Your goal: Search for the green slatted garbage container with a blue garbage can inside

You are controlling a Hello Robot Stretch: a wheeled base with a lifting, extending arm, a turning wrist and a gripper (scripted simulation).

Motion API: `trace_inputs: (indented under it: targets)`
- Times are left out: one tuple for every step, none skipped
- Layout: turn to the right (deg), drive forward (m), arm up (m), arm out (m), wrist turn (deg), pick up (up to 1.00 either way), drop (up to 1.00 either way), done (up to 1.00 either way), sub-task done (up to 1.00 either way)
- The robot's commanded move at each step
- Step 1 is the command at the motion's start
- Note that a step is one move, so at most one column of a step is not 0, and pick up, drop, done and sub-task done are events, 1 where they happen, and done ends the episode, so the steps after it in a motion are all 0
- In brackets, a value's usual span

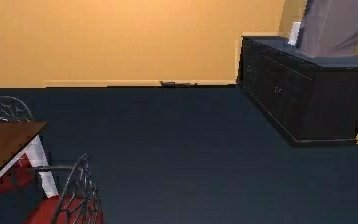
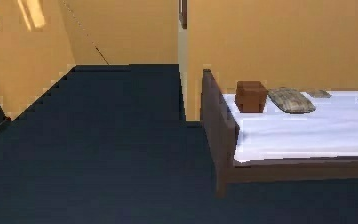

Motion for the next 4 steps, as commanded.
trace_inputs:
  targets:
    - [9.0,0.0,0.0,0.0,0.0,0.0,0.0,0.0,0.0]
    - [0.0,0.4,0.0,0.0,0.0,0.0,0.0,0.0,0.0]
    - [-9.0,0.0,0.0,0.0,0.0,0.0,0.0,0.0,0.0]
    - [0.0,0.85,0.0,0.0,0.0,0.0,0.0,0.0,0.0]
